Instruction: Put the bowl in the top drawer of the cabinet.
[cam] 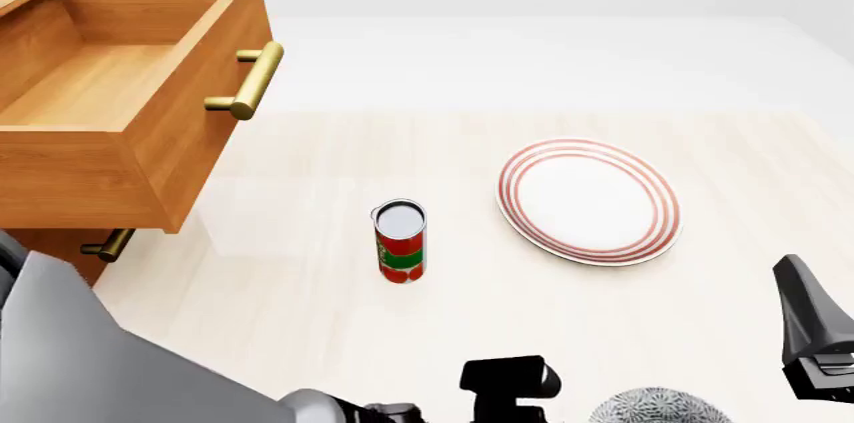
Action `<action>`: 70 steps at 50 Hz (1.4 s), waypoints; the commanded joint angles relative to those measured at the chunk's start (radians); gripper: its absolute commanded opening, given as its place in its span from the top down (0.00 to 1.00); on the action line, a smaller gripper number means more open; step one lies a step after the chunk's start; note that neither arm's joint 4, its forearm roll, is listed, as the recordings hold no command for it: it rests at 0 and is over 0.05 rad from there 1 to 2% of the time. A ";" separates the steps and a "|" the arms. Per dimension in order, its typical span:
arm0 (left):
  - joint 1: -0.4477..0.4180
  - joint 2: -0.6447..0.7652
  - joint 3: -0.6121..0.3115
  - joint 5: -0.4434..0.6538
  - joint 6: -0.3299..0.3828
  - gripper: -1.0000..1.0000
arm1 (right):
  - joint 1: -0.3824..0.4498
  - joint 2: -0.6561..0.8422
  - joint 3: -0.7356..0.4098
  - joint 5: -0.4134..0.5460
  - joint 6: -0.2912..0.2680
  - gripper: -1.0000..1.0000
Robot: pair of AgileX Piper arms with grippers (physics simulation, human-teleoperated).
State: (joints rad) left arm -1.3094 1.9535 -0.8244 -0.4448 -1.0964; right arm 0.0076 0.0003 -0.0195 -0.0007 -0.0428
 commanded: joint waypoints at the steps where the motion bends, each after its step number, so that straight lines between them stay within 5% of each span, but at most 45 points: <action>1: 0.023 -0.043 -0.008 0.036 0.021 1.00 | 0.000 0.000 0.000 0.000 0.000 0.00; 70: 0.188 -0.300 -0.079 0.321 0.182 1.00 | 0.000 0.000 0.000 0.000 0.000 0.00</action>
State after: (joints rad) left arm -1.1417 1.6984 -0.8878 -0.1568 -0.9308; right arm 0.0077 0.0003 -0.0195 -0.0006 -0.0428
